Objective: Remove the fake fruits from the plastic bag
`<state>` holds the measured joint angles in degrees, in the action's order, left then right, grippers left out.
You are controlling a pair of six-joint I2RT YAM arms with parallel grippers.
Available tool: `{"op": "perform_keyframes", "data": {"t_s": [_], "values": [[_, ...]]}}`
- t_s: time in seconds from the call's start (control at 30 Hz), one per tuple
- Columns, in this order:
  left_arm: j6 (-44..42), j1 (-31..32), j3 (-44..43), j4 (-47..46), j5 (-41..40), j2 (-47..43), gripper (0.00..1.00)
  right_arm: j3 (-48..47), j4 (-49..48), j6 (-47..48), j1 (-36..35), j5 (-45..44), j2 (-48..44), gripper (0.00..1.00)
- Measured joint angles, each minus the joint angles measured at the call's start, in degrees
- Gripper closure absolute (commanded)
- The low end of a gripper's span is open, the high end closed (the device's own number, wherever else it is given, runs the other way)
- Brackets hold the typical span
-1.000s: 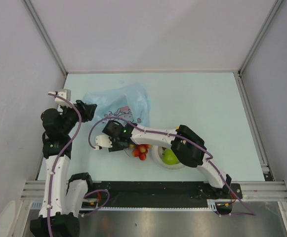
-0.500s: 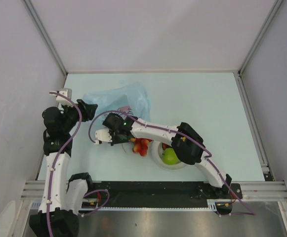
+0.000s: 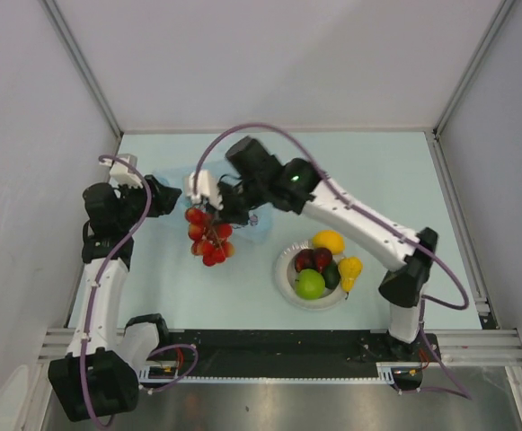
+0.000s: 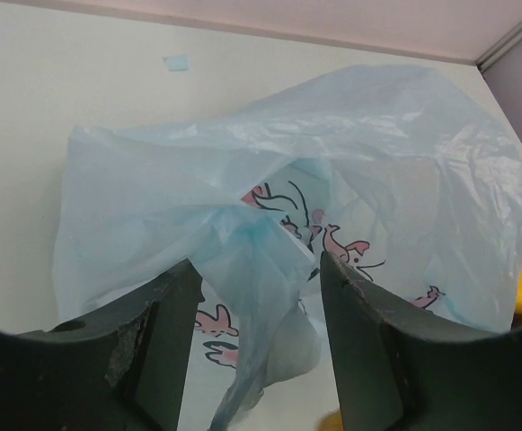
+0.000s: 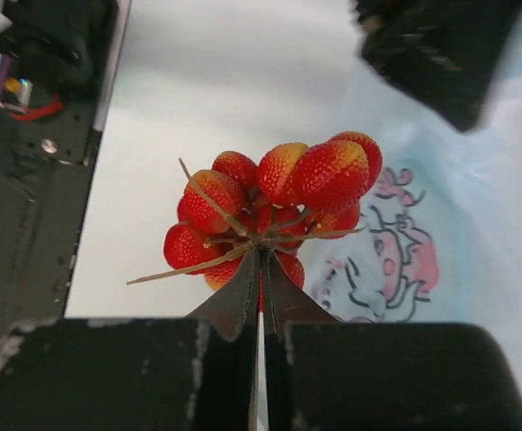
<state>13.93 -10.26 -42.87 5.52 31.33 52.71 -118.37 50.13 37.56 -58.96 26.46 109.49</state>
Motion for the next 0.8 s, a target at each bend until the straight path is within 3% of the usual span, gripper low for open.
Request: {"op": "perform_keyframes", "data": {"t_s": [0.17, 0.33, 0.6, 0.8], "values": [[-1.16, 0.0, -2.08, 1.31, 0.2, 0.72, 0.4, -1.95, 4.04, -2.03, 7.74, 6.01, -10.75, 1.0], [-2.43, 0.0, -3.56, 1.73, 0.39, 2.34, 0.4, -0.7, 8.94, -1.92, 8.96, 5.31, -19.85, 1.0], [-3.48, 0.0, -5.01, 3.85, 0.7, 5.4, 0.4, 15.37, 13.53, -3.34, 15.3, 2.93, -36.09, 1.0], [-3.45, 0.02, -6.23, 4.02, 1.44, 8.37, 0.4, 23.39, 16.06, -3.56, 20.11, 2.75, -40.7, 1.0]]}}
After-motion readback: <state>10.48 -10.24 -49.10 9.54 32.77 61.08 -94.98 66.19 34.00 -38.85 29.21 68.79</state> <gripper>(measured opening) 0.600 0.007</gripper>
